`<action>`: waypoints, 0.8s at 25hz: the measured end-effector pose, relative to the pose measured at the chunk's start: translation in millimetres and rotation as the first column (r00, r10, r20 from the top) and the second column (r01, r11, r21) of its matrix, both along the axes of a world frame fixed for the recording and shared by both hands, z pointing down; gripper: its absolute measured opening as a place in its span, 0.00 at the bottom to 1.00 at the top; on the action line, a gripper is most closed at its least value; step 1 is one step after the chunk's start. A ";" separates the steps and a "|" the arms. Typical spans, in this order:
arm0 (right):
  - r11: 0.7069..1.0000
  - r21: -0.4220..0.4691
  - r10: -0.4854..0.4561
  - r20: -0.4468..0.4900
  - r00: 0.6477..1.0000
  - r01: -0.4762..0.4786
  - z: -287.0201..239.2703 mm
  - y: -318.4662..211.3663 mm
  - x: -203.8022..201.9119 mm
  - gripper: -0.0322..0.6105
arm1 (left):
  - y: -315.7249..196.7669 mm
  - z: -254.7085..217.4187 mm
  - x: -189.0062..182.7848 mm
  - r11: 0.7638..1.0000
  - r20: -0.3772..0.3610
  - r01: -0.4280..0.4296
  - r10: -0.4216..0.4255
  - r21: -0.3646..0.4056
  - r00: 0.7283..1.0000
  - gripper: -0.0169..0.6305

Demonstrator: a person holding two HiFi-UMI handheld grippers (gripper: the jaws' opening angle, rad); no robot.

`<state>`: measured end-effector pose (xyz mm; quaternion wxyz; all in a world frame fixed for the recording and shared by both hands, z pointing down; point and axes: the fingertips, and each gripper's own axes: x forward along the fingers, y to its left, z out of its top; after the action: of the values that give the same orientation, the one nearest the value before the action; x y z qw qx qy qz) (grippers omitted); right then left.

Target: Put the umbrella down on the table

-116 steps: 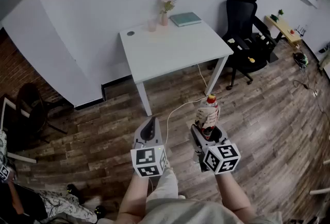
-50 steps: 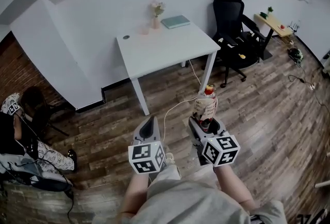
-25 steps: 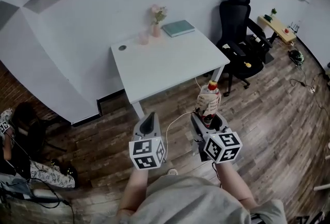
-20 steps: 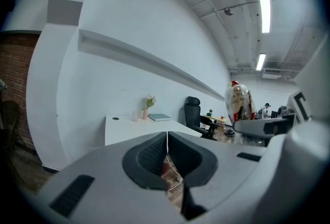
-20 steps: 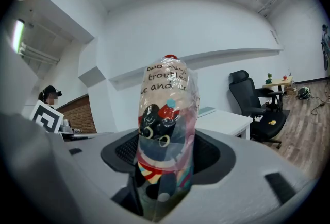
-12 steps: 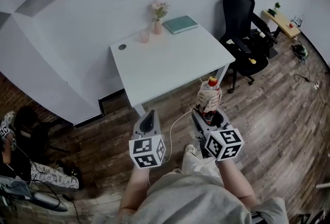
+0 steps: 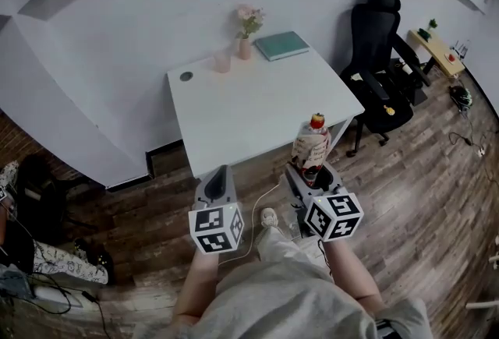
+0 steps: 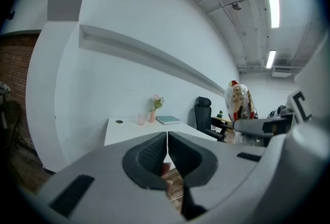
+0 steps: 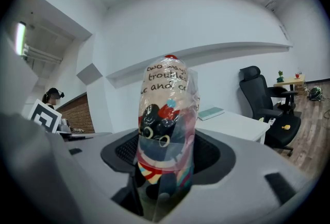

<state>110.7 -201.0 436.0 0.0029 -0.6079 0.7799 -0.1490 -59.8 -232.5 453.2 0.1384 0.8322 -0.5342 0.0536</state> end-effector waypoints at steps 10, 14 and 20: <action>0.997 -0.025 -0.078 -0.027 0.997 0.077 -1.0 -97.0 18.5 0.47 | -79.0 -7.2 21.6 0.998 -0.009 0.061 -0.061 -0.002 0.998 0.04; 0.994 -0.044 -0.103 -0.035 0.994 0.102 2.0 -129.6 25.7 0.47 | -105.4 -6.0 27.8 0.996 -0.009 0.083 -0.084 -0.018 0.996 0.04; 0.989 -0.073 -0.135 -0.042 0.990 0.131 13.3 -174.4 32.4 0.47 | -137.5 0.6 32.3 0.993 0.002 0.115 -0.115 -0.033 0.993 0.04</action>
<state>143.1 -375.5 449.3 -0.0468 -0.5575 0.8129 -0.1617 -27.5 -370.0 453.9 0.1551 0.7977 -0.5802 0.0547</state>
